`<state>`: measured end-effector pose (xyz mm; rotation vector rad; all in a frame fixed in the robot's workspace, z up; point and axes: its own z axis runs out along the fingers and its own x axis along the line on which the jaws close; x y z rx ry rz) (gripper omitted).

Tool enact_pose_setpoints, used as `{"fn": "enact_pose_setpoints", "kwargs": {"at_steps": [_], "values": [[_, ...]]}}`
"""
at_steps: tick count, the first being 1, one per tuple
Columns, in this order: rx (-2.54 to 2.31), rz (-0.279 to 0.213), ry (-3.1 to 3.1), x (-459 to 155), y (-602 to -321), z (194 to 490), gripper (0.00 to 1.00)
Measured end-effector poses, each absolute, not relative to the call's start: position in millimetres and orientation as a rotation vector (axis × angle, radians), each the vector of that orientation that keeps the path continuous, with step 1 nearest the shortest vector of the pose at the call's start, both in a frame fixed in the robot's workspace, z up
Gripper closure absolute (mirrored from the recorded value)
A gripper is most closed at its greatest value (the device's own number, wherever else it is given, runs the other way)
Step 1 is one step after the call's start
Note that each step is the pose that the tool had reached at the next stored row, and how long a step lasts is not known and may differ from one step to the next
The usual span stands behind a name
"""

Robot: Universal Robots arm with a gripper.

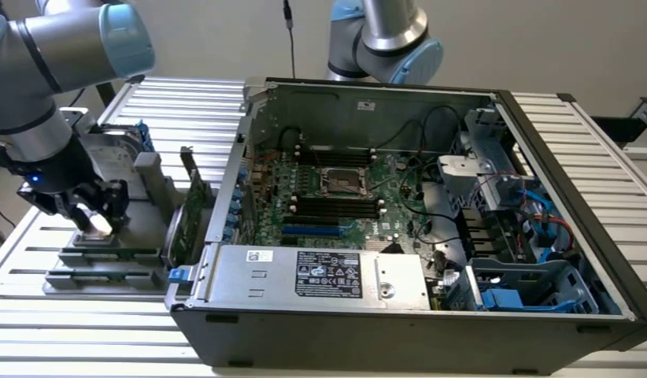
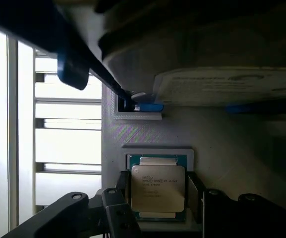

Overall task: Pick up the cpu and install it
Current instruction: 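Pick up the cpu and move it towards the insertion slot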

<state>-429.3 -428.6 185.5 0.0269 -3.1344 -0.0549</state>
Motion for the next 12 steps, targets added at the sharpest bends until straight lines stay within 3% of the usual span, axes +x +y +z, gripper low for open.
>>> {"fn": "enact_pose_setpoints", "kwargs": {"at_steps": [12], "values": [[0.027, -0.058, -3.134, -429, -429, 221, 0.45]]}}
